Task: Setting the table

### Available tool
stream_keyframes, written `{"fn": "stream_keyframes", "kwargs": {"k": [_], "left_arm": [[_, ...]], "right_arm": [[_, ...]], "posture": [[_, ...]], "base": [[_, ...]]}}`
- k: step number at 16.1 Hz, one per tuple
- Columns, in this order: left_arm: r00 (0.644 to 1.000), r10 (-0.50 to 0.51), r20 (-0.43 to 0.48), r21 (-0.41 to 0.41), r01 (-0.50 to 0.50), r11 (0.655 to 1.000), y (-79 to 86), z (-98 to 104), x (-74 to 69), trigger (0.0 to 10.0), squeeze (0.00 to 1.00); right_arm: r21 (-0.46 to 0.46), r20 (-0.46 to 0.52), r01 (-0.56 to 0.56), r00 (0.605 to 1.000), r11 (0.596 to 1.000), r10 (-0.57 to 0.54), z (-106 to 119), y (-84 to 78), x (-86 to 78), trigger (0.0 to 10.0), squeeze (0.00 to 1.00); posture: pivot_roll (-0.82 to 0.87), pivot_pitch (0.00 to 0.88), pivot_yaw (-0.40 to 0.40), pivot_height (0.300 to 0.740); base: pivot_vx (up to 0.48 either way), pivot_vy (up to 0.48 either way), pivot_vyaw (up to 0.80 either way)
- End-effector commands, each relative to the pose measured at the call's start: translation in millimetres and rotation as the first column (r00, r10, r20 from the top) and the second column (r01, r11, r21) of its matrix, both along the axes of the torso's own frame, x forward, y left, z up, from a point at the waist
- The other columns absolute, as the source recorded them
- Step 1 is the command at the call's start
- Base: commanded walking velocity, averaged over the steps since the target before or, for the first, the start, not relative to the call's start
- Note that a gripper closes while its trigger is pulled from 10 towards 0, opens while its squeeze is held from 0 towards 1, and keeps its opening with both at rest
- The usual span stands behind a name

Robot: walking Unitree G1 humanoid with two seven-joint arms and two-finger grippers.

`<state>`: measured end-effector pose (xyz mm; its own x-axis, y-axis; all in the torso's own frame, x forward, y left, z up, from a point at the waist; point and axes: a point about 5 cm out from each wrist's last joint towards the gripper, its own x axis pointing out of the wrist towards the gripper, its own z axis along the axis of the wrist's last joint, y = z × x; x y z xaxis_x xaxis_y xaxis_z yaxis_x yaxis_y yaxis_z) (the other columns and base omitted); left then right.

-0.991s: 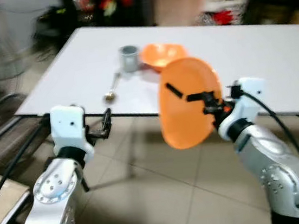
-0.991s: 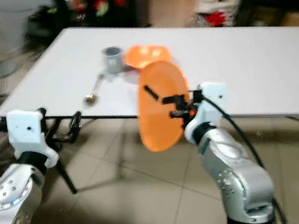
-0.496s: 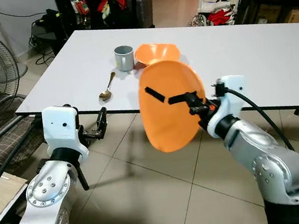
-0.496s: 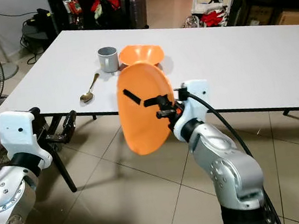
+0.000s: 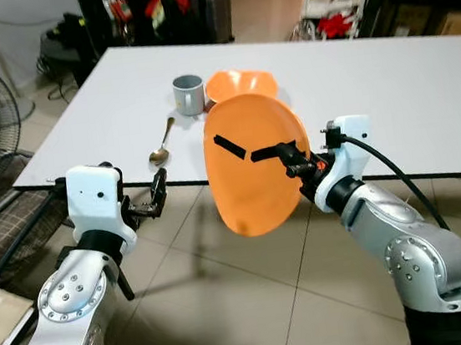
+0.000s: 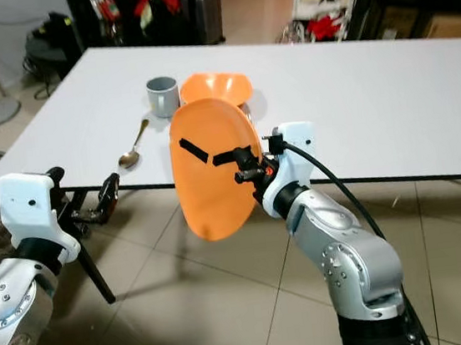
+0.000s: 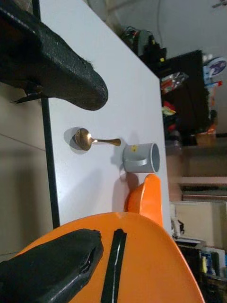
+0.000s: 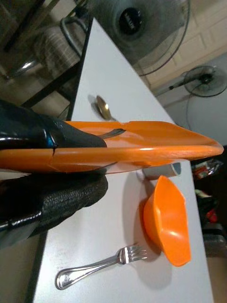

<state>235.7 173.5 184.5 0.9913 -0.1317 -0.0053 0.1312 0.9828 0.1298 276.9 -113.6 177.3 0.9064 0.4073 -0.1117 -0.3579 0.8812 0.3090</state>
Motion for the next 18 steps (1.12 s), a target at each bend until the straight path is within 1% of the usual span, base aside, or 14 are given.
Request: {"fn": "stream_keyframes", "kwargs": {"k": [1, 3, 4, 11, 16, 18], "left_arm": [[1.000, -0.004, 0.002, -0.002, 0.004, 1.000, 1.0, 2.2, -2.4, 10.0, 0.00], [1.000, -0.004, 0.002, -0.002, 0.004, 1.000, 1.0, 2.5, -3.1, 10.0, 0.00], [1.000, 0.000, 0.000, -0.001, 0.000, 1.000, 1.8, 1.9, -4.3, 10.0, 0.00], [1.000, -0.009, -0.007, 0.003, 0.009, 1.000, 3.0, 0.9, -6.1, 10.0, 0.00], [1.000, -0.026, -0.010, 0.010, 0.026, 1.000, 2.9, 1.4, -3.9, 10.0, 0.00], [0.999, -0.034, -0.009, 0.015, 0.034, 0.999, 3.3, 2.2, -2.4, 10.0, 0.00]], "right_arm": [[-0.015, 0.030, -0.021, 0.999, 1.000, 0.022, 6.1, 2.1, 1.0, 10.0, 0.00], [-0.010, 0.030, -0.022, 0.999, 1.000, 0.022, 5.9, 2.3, 1.3, 10.0, 0.00], [0.013, 0.027, -0.023, 0.999, 1.000, 0.023, 5.6, 2.8, 1.1, 10.0, 0.00], [0.020, 0.020, -0.044, 0.999, 0.999, 0.043, 4.7, 5.1, -1.5, 10.0, 0.00], [0.046, 0.012, -0.053, 0.999, 0.998, 0.053, 3.9, 7.1, -3.2, 10.0, 0.00], [0.076, 0.000, -0.068, 0.998, 0.995, 0.068, 3.3, 9.0, -5.3, 10.0, 0.00]], "posture": [[-0.01, 0.000, -0.034, 0.740], [-0.01, 0.000, -0.038, 0.740], [0.00, 0.000, -0.041, 0.740], [-0.01, 0.000, -0.037, 0.740], [-0.01, 0.000, -0.024, 0.740], [-0.01, 0.000, -0.019, 0.740]], "base": [[0.311, 0.000, 0.80], [0.315, 0.000, 0.80], [0.311, 0.000, 0.00], [0.312, 0.000, 0.00], [0.311, 0.000, 0.00], [0.307, 0.000, 0.00]]}}
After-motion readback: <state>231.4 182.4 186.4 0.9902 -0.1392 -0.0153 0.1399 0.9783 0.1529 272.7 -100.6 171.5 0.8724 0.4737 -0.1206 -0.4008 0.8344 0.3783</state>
